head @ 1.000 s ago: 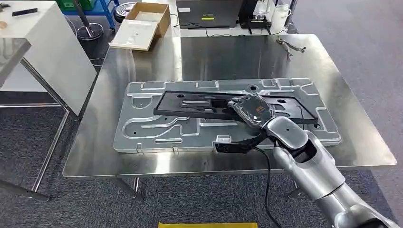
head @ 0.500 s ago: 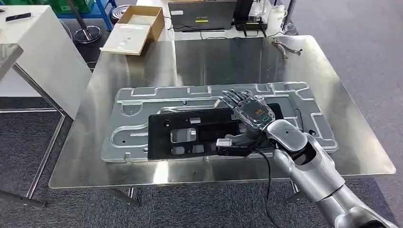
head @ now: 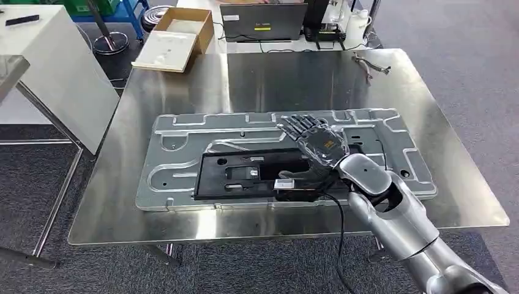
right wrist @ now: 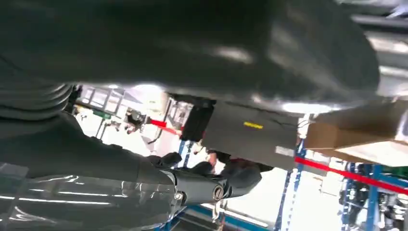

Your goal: Take the parts from the cabinet and place them on the table.

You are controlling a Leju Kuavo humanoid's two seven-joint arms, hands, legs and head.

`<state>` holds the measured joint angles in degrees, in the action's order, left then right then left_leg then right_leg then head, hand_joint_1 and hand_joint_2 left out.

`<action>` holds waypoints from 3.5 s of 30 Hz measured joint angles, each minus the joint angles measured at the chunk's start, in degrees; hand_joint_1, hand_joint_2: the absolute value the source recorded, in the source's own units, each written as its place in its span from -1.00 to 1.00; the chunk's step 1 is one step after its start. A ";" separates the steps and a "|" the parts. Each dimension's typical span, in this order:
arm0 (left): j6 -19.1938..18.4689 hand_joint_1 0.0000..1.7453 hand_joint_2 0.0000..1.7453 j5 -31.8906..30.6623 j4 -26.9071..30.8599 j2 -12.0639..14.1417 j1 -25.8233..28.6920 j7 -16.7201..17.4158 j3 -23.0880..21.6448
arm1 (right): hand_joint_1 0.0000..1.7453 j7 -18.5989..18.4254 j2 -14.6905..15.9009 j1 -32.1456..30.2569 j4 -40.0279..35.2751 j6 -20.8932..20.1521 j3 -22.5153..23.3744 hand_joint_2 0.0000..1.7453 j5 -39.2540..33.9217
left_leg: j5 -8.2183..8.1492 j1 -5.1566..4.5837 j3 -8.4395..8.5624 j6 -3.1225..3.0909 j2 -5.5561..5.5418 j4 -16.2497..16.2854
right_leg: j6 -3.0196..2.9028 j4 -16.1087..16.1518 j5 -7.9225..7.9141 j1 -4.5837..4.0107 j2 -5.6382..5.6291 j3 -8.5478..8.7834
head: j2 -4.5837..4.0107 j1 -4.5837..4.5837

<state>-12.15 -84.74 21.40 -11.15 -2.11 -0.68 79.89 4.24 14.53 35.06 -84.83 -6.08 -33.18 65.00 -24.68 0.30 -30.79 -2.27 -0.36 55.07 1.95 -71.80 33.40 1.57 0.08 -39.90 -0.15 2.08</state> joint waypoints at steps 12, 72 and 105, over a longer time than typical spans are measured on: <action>-0.33 -1.00 -1.00 -0.09 0.00 -0.13 0.04 0.15 0.26 | -1.00 0.07 -0.59 0.41 0.41 0.02 -0.04 -1.00 -0.07 | -3.67 0.67 -3.66 3.45 -0.09 6.25 | -2.41 12.15 -7.39 0.48 0.27 5.10 | 0.00 0.04; -6.12 -1.00 -1.00 -5.24 12.83 -7.28 1.65 2.65 0.82 | -1.00 -1.98 -15.96 -45.13 20.70 0.81 54.03 -1.00 3.05 | 3.00 -1.21 -5.32 1.81 0.68 2.83 | -2.22 15.84 -2.60 -0.83 0.18 12.93 | 0.00 -0.02; -7.11 -1.00 -1.00 -5.27 8.90 -3.76 3.79 5.03 -14.38 | -1.00 -19.98 -22.49 -33.24 61.68 5.25 92.50 1.00 9.88 | -3.37 0.42 -7.05 3.35 0.81 7.28 | -2.37 14.43 -3.23 0.19 0.16 11.04 | 0.00 0.00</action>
<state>-19.26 -90.01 30.29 -14.91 1.67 4.35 65.50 -15.74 -7.96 1.82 -23.15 -0.82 59.32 74.88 -28.05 0.72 -37.84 1.08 0.45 62.36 -0.43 -57.37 30.17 1.76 0.24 -28.85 -0.15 2.08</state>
